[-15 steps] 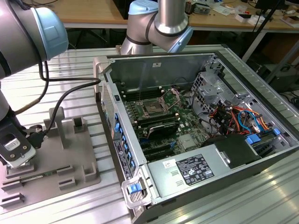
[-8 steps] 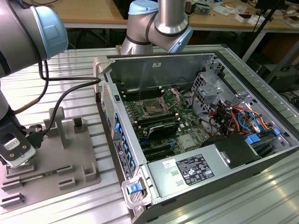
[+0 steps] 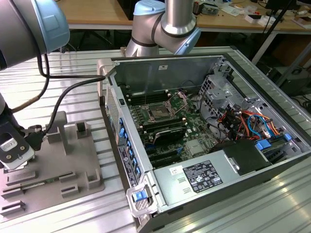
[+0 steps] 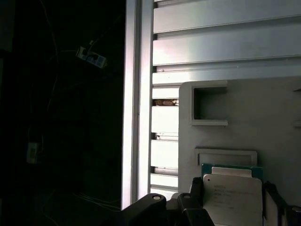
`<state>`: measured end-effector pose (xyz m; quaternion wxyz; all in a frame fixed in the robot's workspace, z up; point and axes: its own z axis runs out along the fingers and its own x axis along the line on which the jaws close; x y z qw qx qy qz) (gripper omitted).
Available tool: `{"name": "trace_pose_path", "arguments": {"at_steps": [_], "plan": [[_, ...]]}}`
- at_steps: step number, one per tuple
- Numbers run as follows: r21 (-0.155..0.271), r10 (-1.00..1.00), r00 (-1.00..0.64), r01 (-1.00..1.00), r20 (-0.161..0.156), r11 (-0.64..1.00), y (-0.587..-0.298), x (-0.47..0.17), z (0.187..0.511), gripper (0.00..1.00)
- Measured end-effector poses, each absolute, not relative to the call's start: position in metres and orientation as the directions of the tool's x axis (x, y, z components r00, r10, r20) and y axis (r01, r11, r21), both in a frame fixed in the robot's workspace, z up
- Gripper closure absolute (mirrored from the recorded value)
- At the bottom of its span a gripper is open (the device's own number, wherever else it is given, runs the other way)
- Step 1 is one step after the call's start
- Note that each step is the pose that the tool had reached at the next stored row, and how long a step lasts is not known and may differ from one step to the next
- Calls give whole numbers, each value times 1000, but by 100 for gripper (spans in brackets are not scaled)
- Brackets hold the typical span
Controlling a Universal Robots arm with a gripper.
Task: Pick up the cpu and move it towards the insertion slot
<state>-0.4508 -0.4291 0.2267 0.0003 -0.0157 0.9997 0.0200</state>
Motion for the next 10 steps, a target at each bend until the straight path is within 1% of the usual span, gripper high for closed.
{"name": "trace_pose_path", "arguments": {"at_steps": [7,10], "plan": [[40,-31,-1000,-31,-1,999,-429,-451,246,45],[40,-31,-1000,-31,-1,999,-429,-451,247,45]]}}
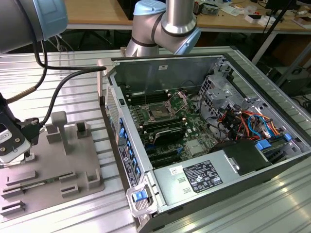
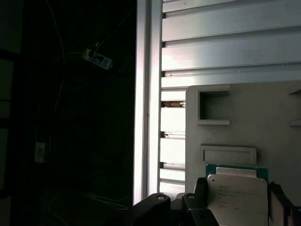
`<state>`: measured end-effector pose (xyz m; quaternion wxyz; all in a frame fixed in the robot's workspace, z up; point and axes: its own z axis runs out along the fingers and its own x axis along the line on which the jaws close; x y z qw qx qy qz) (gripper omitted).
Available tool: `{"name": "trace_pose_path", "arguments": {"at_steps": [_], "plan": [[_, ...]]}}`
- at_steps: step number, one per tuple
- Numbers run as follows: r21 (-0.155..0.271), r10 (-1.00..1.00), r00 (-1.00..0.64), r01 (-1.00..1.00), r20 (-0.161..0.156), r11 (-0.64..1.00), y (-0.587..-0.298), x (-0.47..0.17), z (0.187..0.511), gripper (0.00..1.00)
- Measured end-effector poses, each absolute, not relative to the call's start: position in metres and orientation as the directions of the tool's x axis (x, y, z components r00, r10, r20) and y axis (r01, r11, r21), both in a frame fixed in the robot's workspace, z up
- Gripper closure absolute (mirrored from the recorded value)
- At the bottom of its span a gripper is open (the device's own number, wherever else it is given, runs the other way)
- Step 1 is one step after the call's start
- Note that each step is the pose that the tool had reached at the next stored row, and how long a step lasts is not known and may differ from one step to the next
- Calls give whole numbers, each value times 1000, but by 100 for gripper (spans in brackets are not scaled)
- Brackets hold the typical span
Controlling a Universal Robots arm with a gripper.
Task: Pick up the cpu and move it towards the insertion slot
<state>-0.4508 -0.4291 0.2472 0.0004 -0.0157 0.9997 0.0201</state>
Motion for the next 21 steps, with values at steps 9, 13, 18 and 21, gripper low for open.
{"name": "trace_pose_path", "arguments": {"at_steps": [9,13,18,21], "plan": [[40,-31,-1000,-31,-1,999,-429,-451,248,45],[40,-31,-1000,-31,-1,999,-429,-451,251,45],[40,-31,-1000,-31,-1,999,-429,-451,261,45],[40,-31,-1000,-31,-1,999,-429,-451,269,45]]}}
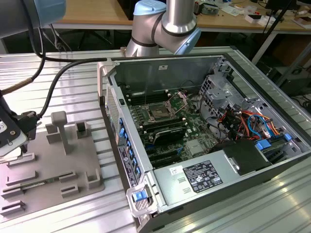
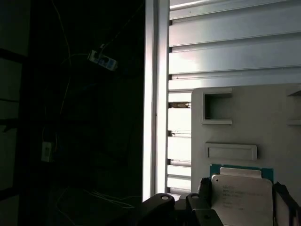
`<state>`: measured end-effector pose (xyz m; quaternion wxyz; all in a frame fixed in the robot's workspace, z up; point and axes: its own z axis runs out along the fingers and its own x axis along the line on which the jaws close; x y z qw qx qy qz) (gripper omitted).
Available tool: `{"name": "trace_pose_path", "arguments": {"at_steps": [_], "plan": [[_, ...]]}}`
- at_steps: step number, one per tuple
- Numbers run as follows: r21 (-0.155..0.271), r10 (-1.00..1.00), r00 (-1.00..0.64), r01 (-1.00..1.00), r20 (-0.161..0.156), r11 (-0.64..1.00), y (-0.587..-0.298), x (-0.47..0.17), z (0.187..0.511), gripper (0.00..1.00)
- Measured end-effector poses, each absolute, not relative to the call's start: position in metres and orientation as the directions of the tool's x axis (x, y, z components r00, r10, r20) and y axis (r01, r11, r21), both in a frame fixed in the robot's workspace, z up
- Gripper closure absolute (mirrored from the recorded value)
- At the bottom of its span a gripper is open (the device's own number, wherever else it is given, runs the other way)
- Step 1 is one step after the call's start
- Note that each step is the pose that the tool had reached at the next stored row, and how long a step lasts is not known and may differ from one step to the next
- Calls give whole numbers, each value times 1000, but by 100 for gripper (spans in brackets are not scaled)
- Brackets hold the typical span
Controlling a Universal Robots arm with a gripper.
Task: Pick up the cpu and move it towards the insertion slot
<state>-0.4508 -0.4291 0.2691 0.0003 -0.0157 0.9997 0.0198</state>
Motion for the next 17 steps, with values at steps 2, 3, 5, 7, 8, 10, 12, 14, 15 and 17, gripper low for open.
{"name": "trace_pose_path", "arguments": {"at_steps": [2,3,5,7,8,10,12,14,15,17], "plan": [[40,-31,-1000,-31,-1,999,-429,-451,273,45],[40,-31,-1000,-31,-1,999,-429,-451,275,45],[40,-31,-1000,-31,-1,999,-429,-451,279,45],[40,-31,-1000,-31,-1,999,-429,-451,282,45],[40,-31,-1000,-31,-1,999,-429,-451,284,45],[39,-31,-1000,-31,-1,999,-429,-451,288,45],[39,-31,-1000,-31,-1,999,-429,-451,293,45],[39,-31,-1000,-31,-1,999,-429,-451,300,45],[39,-31,-1000,-31,-1,999,-429,-451,303,45],[39,-31,-1000,-31,-1,999,-429,-451,312,45]]}}
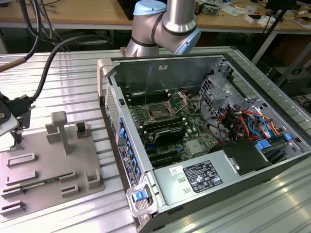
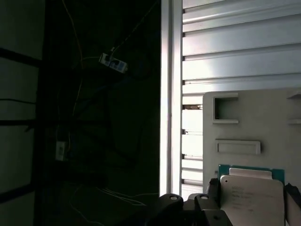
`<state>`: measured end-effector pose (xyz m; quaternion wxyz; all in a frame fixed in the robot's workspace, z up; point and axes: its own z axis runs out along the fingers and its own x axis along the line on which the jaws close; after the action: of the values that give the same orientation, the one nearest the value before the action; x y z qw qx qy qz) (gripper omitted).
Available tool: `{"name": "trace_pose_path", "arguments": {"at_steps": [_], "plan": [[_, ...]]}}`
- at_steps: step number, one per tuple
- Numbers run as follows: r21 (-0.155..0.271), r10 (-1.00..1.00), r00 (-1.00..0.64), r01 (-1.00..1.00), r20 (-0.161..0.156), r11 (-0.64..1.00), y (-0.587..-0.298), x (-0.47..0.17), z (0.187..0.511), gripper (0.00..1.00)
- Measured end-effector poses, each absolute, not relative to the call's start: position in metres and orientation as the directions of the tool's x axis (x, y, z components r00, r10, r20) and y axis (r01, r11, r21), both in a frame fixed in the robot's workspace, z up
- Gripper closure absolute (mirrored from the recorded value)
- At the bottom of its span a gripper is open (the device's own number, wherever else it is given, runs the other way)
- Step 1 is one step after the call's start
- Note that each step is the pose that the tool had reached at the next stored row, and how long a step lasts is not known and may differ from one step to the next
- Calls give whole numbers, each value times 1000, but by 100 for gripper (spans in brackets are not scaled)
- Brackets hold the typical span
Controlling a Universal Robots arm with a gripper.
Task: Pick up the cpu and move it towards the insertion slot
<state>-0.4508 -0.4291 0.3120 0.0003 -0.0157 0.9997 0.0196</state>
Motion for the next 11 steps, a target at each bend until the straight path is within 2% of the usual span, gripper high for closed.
{"name": "trace_pose_path", "arguments": {"at_steps": [11], "plan": [[39,-31,-1000,-31,-1,999,-429,-451,345,45]]}}
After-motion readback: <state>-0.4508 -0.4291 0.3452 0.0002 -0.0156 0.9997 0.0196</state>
